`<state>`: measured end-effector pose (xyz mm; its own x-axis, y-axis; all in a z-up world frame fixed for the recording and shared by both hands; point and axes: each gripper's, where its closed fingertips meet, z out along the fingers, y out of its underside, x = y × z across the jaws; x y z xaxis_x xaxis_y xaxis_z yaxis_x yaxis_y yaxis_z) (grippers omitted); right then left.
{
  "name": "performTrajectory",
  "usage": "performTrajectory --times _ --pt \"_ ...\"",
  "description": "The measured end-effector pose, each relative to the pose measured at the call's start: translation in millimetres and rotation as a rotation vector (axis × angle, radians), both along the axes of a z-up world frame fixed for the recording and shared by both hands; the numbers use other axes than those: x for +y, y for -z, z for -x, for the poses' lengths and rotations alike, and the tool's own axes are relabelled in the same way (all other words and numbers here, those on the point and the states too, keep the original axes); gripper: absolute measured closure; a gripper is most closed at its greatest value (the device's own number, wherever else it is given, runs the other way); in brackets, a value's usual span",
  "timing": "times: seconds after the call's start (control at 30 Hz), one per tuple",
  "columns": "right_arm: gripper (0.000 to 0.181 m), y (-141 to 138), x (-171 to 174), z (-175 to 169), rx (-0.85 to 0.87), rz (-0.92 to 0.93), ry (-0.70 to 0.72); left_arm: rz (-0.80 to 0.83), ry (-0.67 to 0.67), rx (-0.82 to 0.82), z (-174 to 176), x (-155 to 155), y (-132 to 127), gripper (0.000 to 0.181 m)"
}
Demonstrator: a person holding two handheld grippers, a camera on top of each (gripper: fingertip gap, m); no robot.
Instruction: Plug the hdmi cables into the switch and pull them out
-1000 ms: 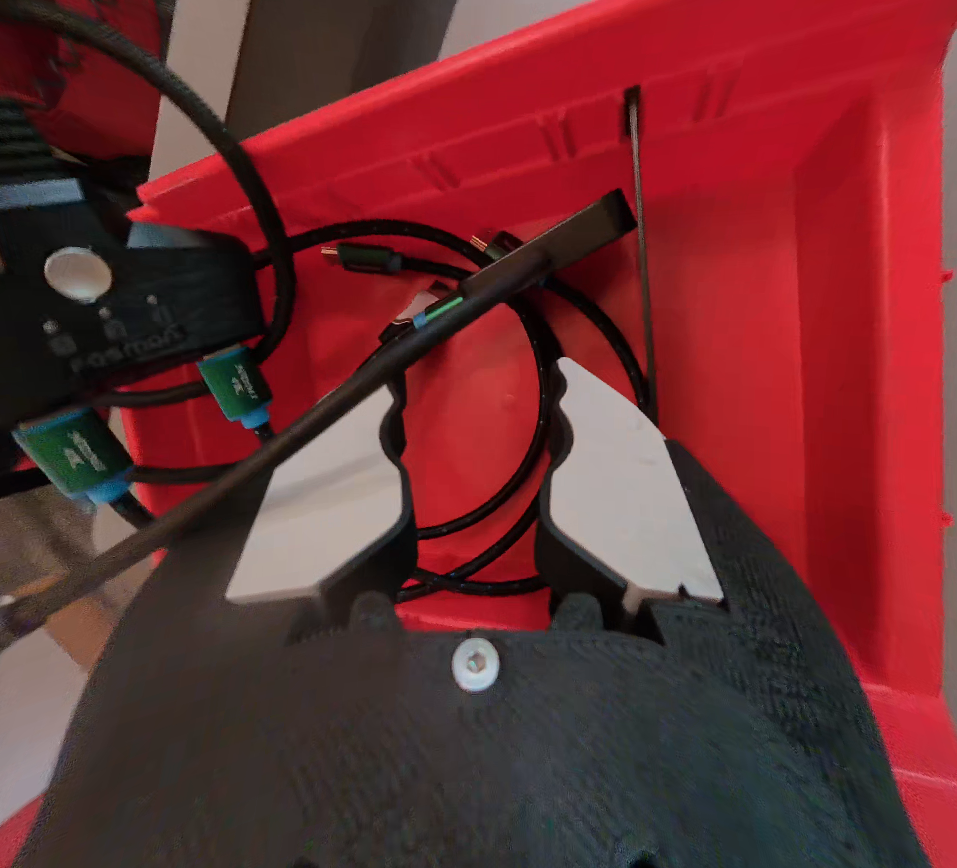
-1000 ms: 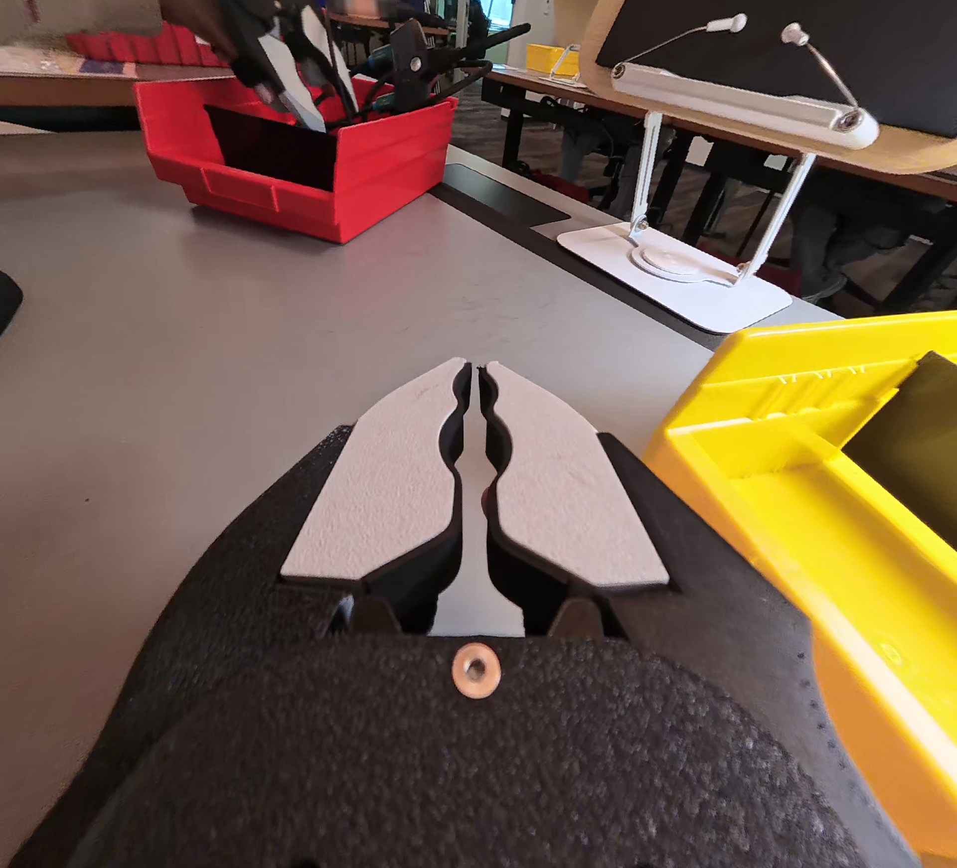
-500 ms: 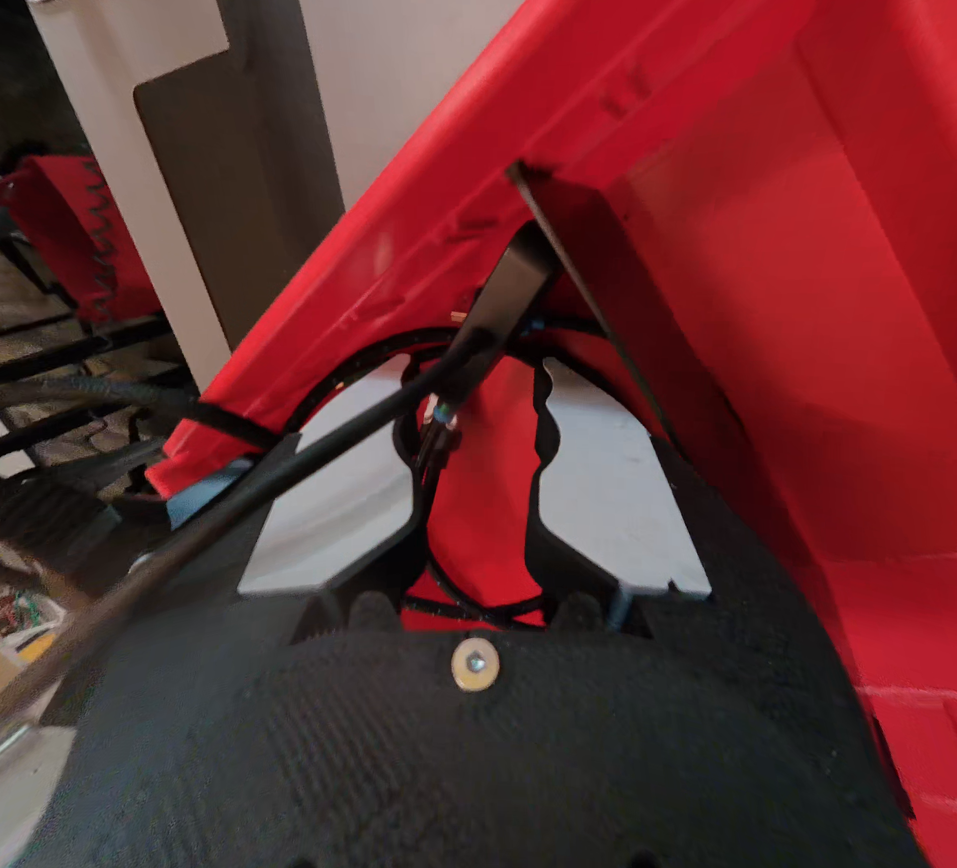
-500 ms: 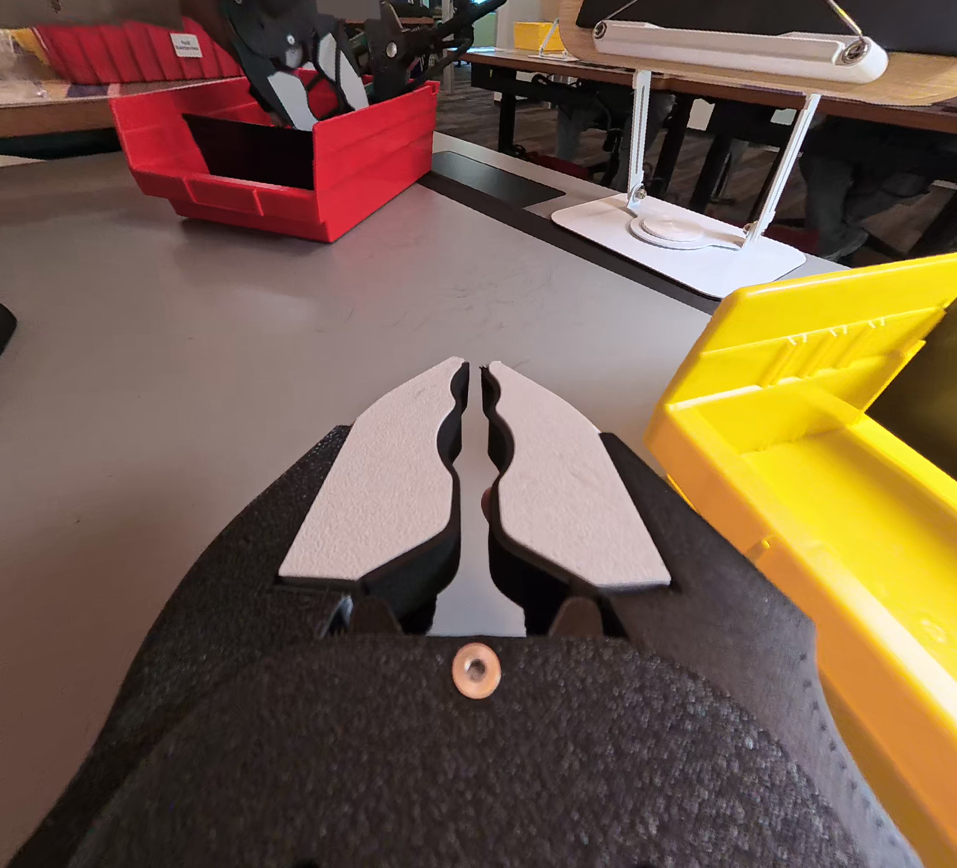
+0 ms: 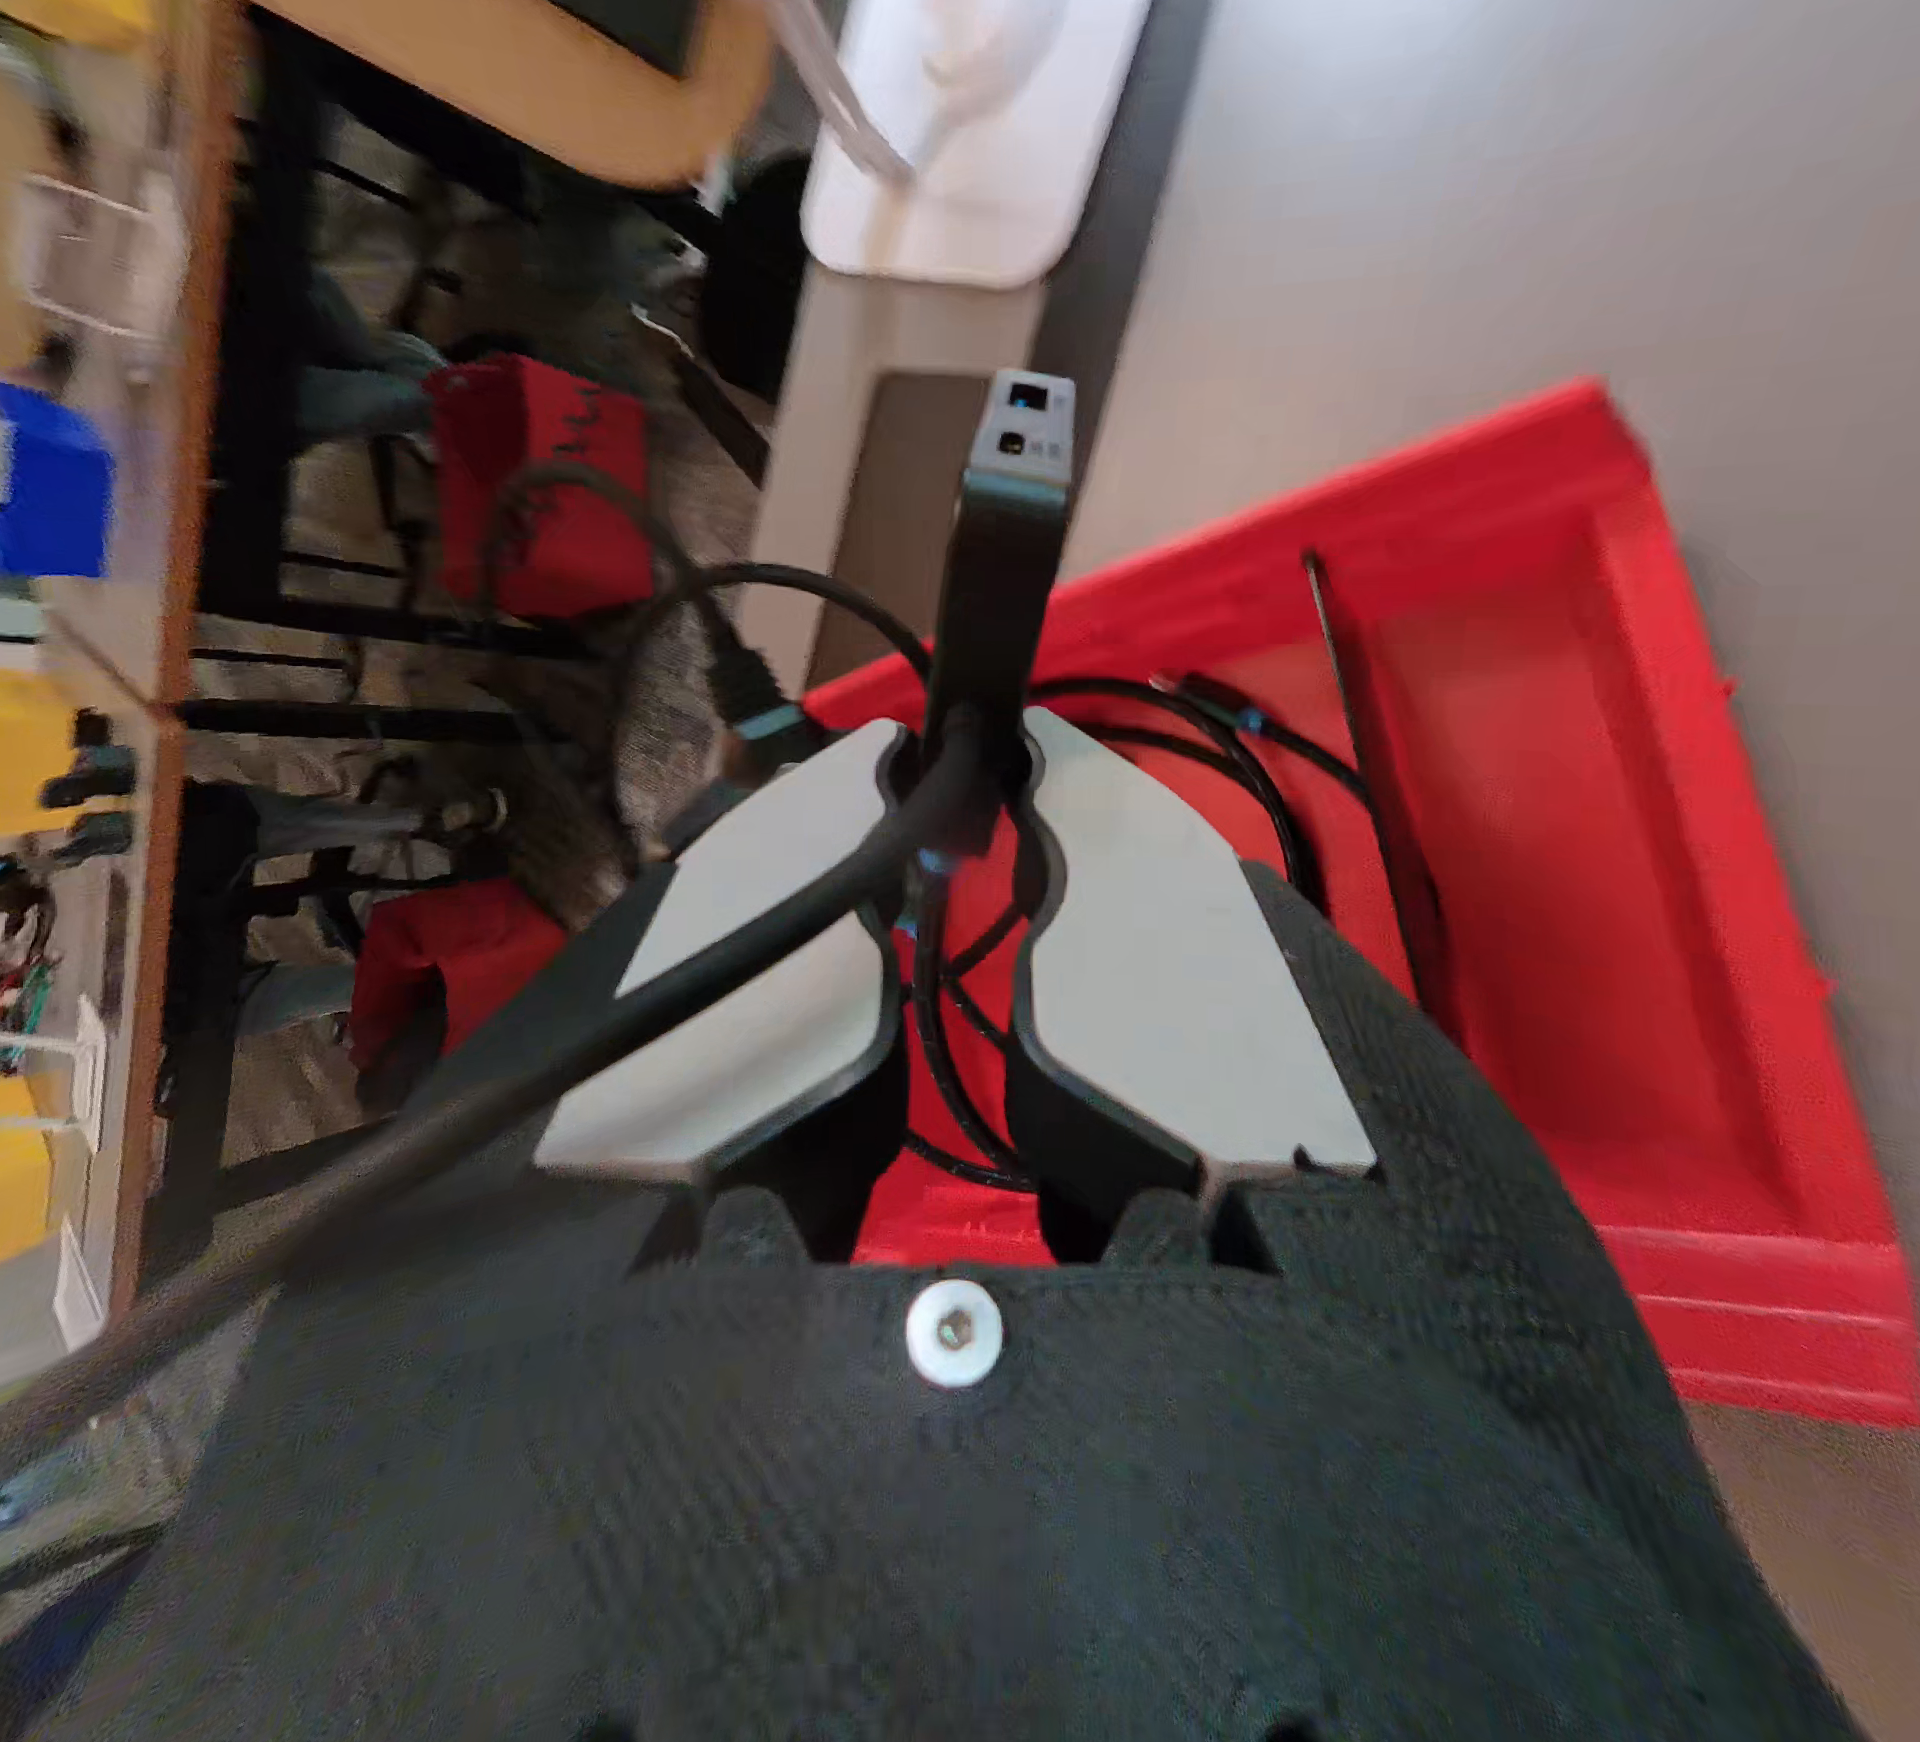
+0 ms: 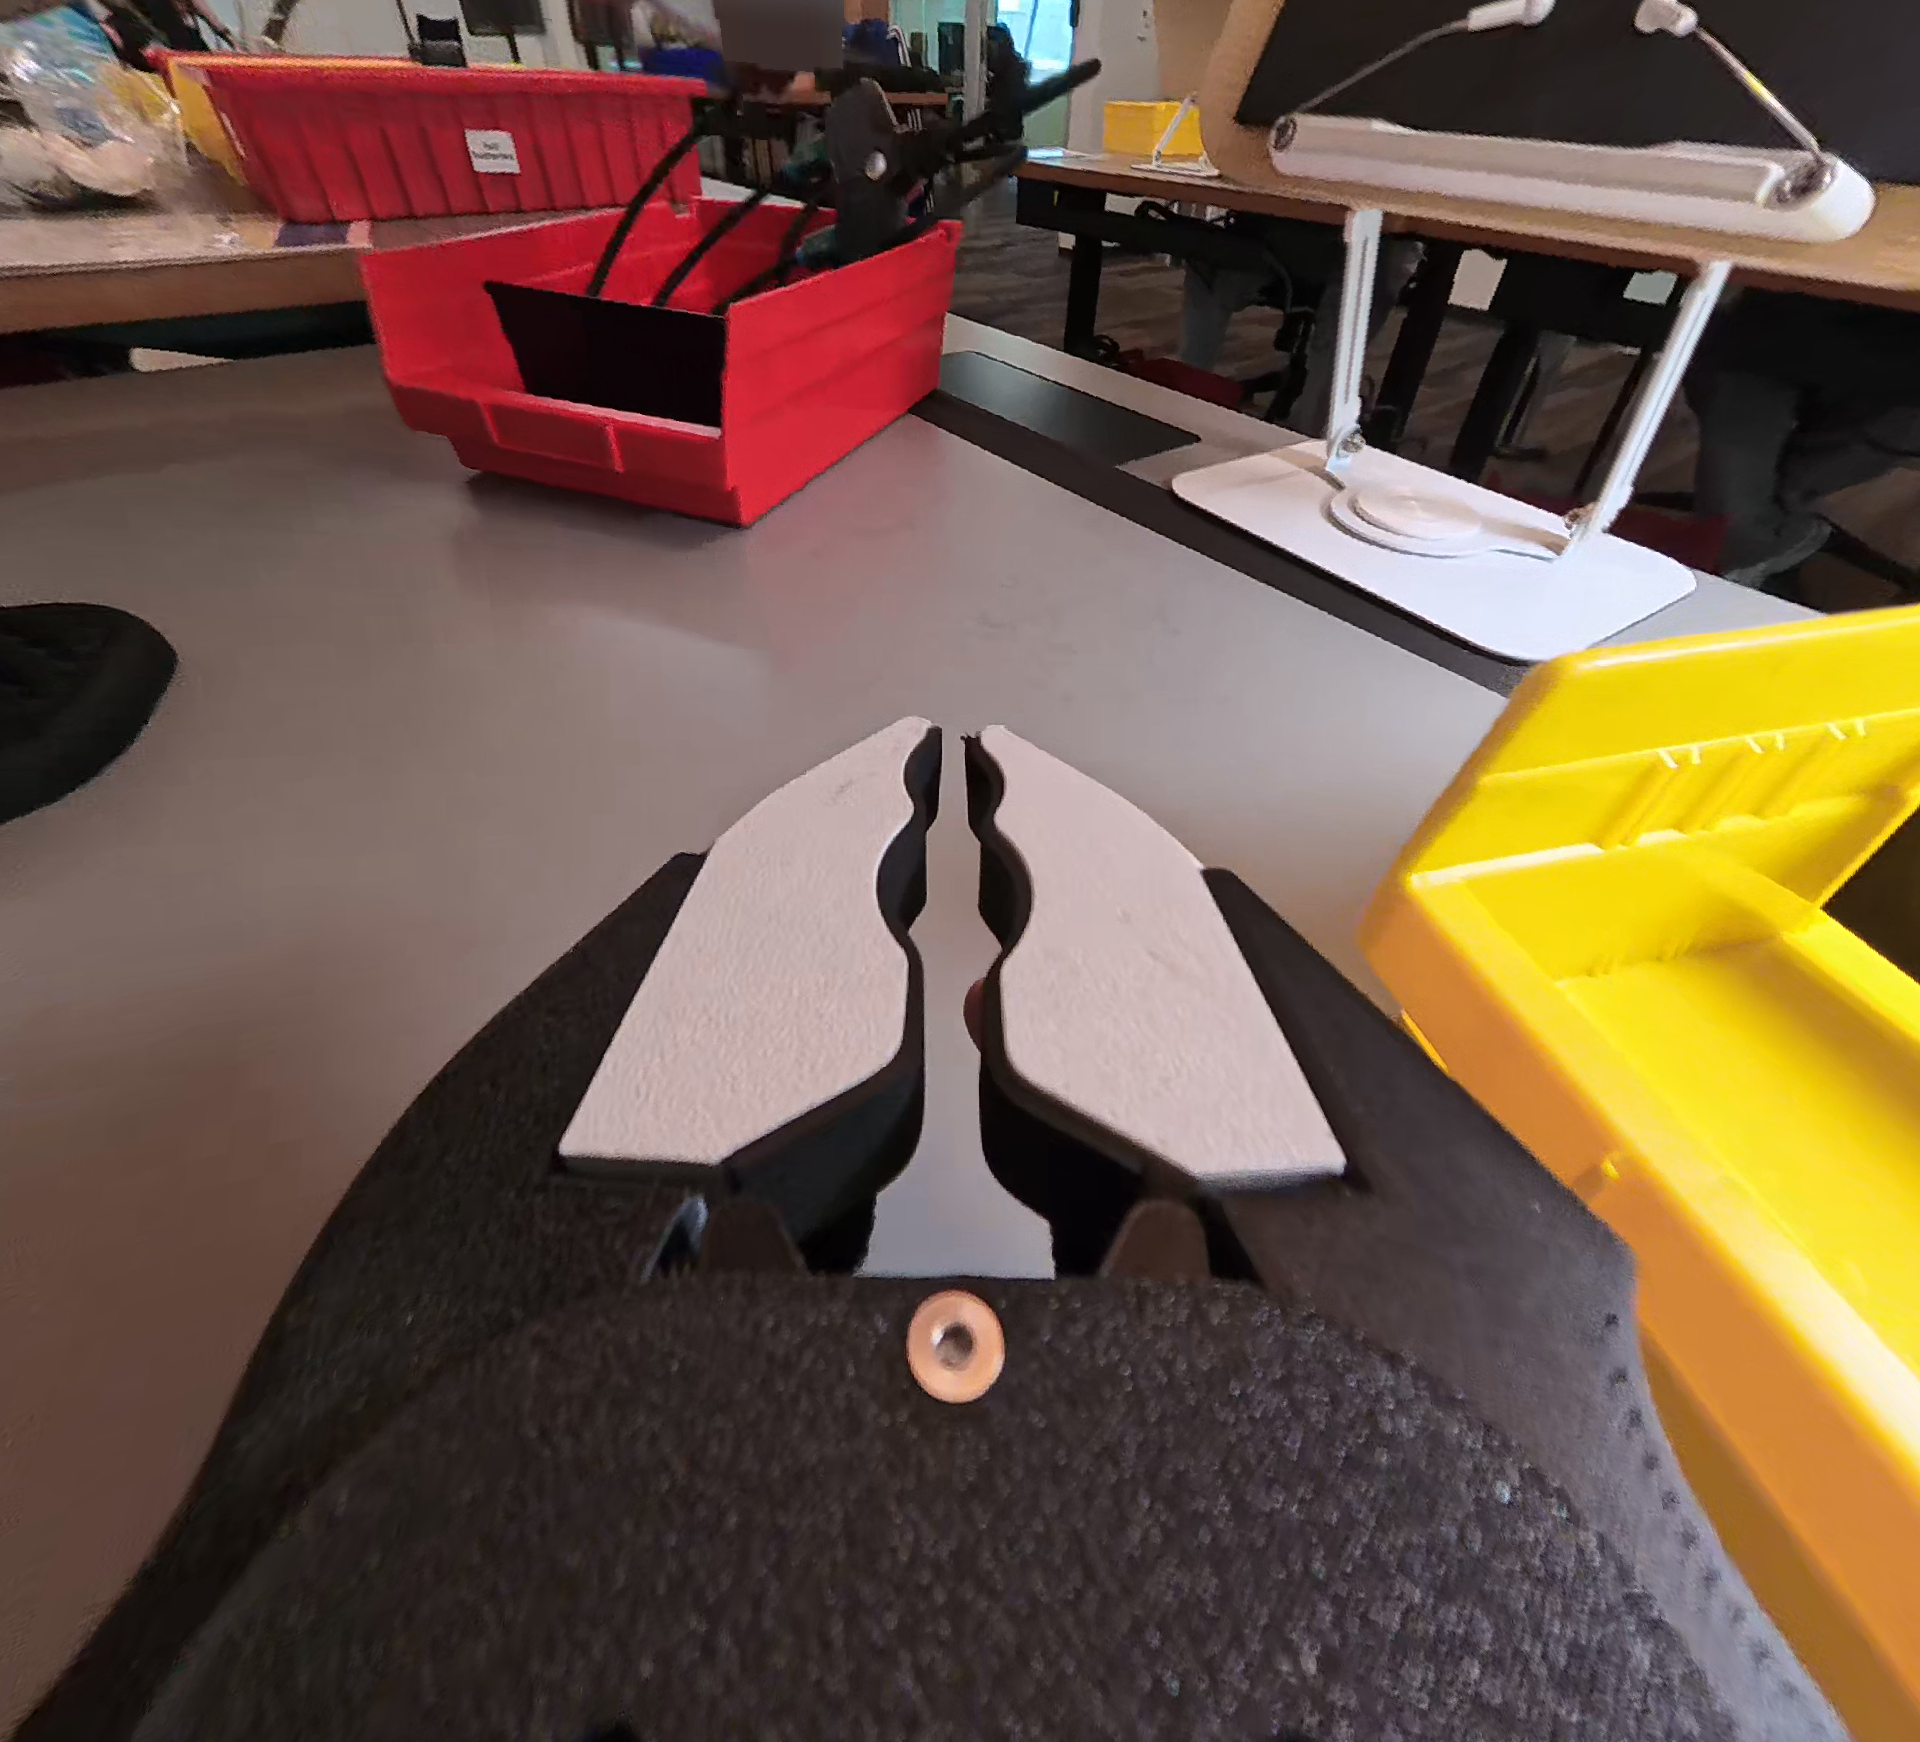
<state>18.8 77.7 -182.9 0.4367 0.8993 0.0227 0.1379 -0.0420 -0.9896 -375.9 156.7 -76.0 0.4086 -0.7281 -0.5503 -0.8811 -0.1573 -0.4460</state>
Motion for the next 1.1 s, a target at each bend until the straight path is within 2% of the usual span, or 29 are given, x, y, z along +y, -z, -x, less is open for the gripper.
performTrajectory --times 0.17,0.27,0.4,0.53,0.63,0.73,0.8,0.87,0.97,1.03,1.1 --pt "0.177 -23.2 -8.4 3.4 0.037 -0.05 -0.017 -0.204 -0.003 -0.233 -37.1 -29.1 -97.3 0.164" --pt "0.175 -53.0 -9.0 9.9 0.08 -0.084 -0.02 -0.312 0.054 -0.339 -74.8 -48.9 -145.7 0.164" --pt "0.171 -121.9 -13.5 27.2 0.141 -0.186 -0.047 -0.4 0.159 -0.501 -135.6 -71.9 -195.2 0.164" --pt "0.16 -197.8 -24.7 53.1 0.202 -0.298 -0.08 -0.404 0.304 -0.743 -205.2 -100.2 -222.7 0.165" --pt "0.152 -234.5 -32.5 65.6 0.241 -0.359 -0.075 -0.318 0.424 -0.974 -256.0 -122.7 -216.9 0.166" --pt "0.144 -236.8 -34.8 74.5 0.257 -0.328 -0.088 -0.264 0.497 -1.132 -293.1 -133.7 -187.3 0.166" --pt "0.138 -218.9 -34.7 83.1 0.185 -0.297 -0.132 -0.226 0.512 -1.21 -309.5 -132.8 -162.9 0.166" --pt "0.139 -199.3 -22.8 84.2 0.105 -0.255 -0.11 -0.184 0.516 -1.288 -319.7 -128.7 -142.9 0.167" --pt "0.174 -177.7 -21.1 86.3 0.076 -0.258 -0.203 -0.146 0.503 -1.37 -323.5 -118.2 -124.2 0.166" --pt "0.175 -164.7 -7.2 82.9 0.021 -0.257 -0.183 -0.074 0.471 -1.362 -324.2 -107.7 -107.5 0.165" --pt "0.175 -153.1 8.5 75.4 -0.062 -0.292 -0.137 0.073 0.426 -1.347 -322.2 -98.0 -87.0 0.16"
